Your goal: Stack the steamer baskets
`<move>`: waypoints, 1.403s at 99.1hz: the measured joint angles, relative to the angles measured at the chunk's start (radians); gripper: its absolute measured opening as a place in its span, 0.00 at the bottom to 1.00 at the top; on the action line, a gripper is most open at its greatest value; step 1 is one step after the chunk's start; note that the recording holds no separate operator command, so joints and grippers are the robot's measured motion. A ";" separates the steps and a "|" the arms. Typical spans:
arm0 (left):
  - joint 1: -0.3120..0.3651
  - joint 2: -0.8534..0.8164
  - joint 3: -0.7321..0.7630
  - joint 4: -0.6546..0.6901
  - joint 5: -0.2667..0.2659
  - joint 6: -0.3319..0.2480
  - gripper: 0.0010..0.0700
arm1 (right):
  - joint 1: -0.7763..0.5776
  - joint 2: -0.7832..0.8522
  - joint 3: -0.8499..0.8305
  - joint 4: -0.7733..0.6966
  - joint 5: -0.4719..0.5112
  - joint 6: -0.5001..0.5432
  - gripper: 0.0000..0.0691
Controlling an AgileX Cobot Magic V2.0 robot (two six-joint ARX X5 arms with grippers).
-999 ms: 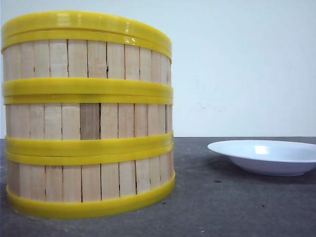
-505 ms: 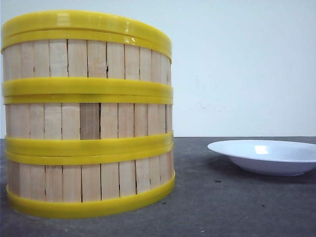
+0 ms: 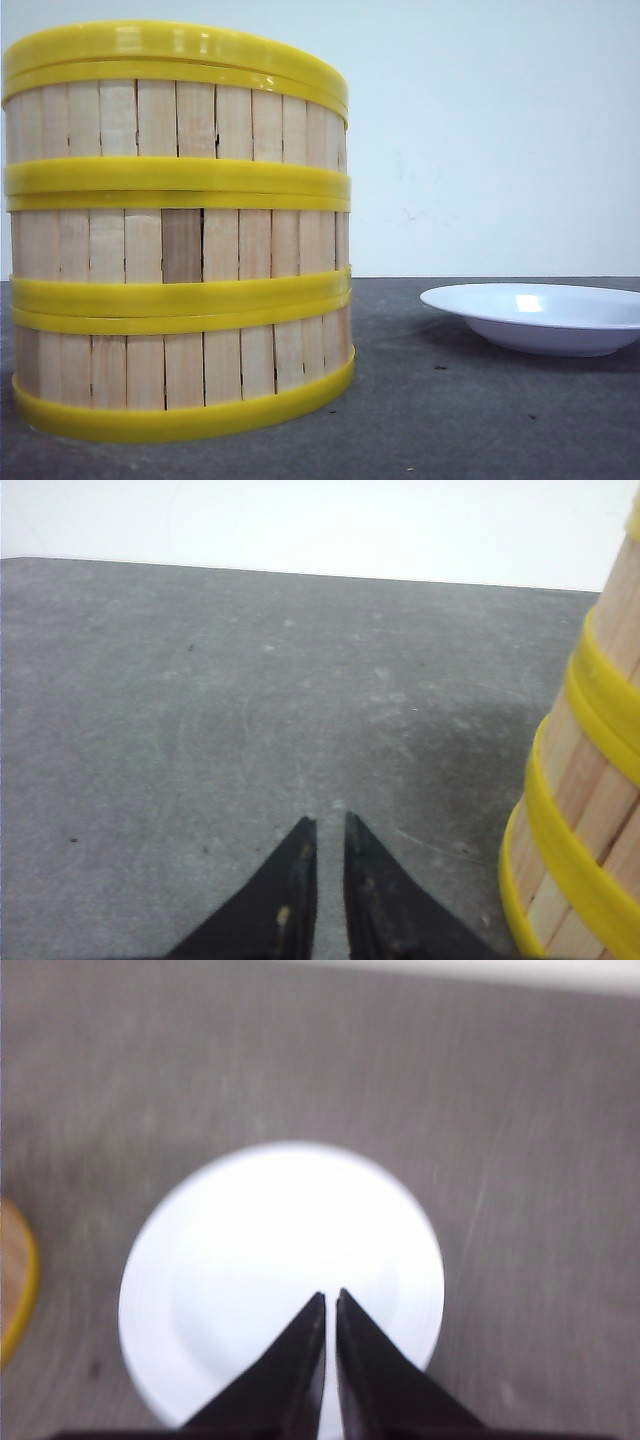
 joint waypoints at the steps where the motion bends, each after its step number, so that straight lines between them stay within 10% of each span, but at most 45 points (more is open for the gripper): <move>1: 0.000 0.000 0.000 0.000 0.000 0.000 0.02 | 0.000 -0.015 -0.020 0.023 0.000 0.000 0.02; 37: 0.000 0.000 0.000 0.000 0.000 0.000 0.02 | 0.000 -0.539 -0.577 0.257 0.015 0.004 0.02; 139: 0.000 0.000 0.000 0.000 0.000 0.007 0.02 | 0.000 -0.570 -0.576 0.214 0.079 0.007 0.02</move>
